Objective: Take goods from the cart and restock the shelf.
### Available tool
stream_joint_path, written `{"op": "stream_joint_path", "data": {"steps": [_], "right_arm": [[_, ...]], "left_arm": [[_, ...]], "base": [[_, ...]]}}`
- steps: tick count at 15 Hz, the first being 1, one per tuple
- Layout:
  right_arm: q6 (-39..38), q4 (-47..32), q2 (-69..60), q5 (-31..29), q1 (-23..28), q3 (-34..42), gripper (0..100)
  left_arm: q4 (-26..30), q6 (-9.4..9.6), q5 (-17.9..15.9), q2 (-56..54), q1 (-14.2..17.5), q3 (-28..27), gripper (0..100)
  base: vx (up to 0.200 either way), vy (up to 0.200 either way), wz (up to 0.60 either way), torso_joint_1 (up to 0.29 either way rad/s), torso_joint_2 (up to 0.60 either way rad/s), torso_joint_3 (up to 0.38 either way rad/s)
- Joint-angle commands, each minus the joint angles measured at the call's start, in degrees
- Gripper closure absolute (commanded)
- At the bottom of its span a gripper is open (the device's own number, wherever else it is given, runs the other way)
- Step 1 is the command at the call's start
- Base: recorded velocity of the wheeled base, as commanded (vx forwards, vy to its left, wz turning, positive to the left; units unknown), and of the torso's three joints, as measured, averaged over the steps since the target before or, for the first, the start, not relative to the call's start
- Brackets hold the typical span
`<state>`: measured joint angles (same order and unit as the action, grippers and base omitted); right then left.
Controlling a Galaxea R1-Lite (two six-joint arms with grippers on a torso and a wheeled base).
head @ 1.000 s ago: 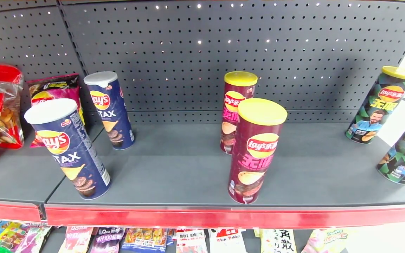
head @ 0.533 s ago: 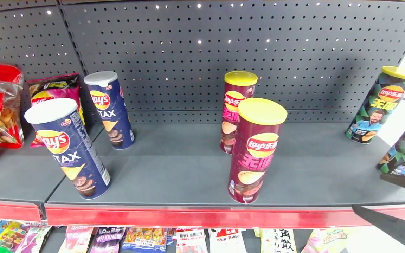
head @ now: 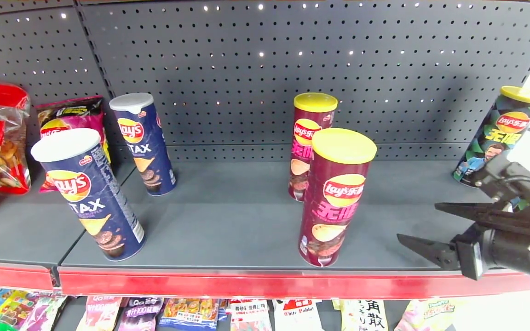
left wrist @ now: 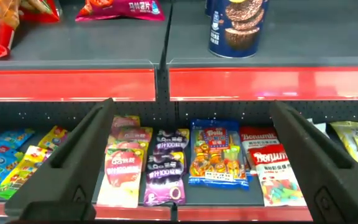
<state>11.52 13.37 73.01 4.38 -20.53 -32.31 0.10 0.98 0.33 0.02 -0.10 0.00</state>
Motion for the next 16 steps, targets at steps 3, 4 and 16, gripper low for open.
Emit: {"op": "stream_joint_path", "data": {"steps": [3, 4, 16], "right_arm": [[-2.0, 0.3, 8.2, -2.9, -4.9, -4.3, 0], [-2.0, 0.3, 8.8, -3.2, -5.0, -5.0, 0], [-1.8, 0.3, 13.5, -7.3, -10.8, -7.7, 0]], "left_arm": [[0.0, -0.01, 0.0, 0.0, 0.0, 0.0, 0], [0.0, -0.01, 0.0, 0.0, 0.0, 0.0, 0], [0.0, -0.01, 0.0, 0.0, 0.0, 0.0, 0]], "base": [[0.000, 0.000, 0.00, 0.000, 0.00, 0.000], [0.000, 0.000, 0.00, 0.000, 0.00, 0.000], [0.000, 0.000, 0.00, 0.000, 0.00, 0.000]]}}
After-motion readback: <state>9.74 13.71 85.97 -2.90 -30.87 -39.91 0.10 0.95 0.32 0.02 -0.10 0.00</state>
